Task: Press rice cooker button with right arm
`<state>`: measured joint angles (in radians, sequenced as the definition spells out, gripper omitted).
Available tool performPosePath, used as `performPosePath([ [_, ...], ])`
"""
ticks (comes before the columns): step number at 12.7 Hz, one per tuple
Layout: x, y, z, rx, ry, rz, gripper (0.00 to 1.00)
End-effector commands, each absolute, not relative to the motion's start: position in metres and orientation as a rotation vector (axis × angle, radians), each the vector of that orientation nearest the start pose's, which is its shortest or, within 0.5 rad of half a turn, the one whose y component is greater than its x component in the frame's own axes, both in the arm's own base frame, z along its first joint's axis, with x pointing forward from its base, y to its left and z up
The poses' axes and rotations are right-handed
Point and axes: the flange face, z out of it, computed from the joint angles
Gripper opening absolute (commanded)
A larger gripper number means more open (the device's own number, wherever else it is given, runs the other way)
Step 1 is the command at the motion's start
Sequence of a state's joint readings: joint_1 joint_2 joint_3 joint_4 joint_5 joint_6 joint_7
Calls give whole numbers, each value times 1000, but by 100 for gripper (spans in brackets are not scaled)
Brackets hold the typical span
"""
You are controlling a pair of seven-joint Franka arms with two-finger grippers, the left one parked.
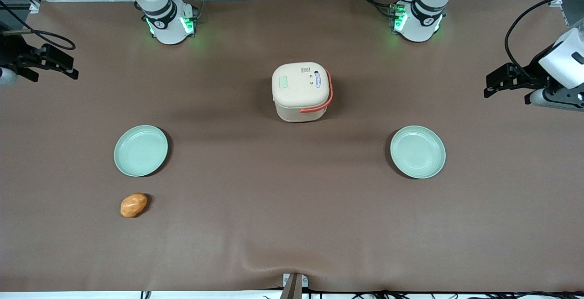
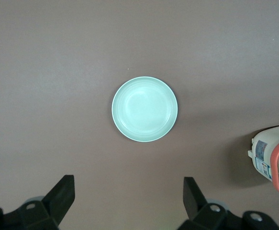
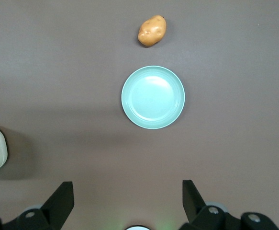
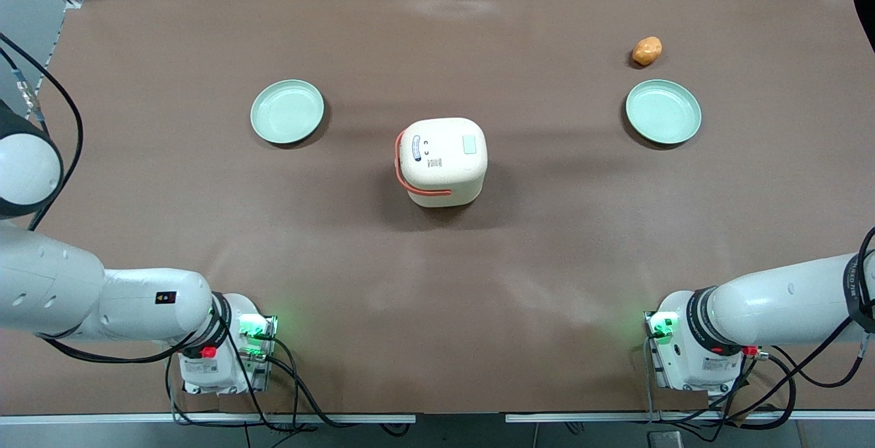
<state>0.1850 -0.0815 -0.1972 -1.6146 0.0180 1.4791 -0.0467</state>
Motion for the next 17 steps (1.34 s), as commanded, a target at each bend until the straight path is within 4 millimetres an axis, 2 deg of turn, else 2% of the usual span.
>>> performPosePath([
  [1, 515, -8, 647, -3092, -53, 72, 100],
  [10, 516, -4, 647, -3092, -60, 62, 100],
  [12, 517, 17, 646, -3091, -116, 66, 100],
  [13, 516, 38, 645, -3085, -161, 67, 100],
  [15, 513, 80, 642, -3080, -92, 83, 100],
  [16, 508, 112, 639, -3065, -112, 110, 89],
  [17, 504, 140, 633, -3062, -149, 137, 69],
])
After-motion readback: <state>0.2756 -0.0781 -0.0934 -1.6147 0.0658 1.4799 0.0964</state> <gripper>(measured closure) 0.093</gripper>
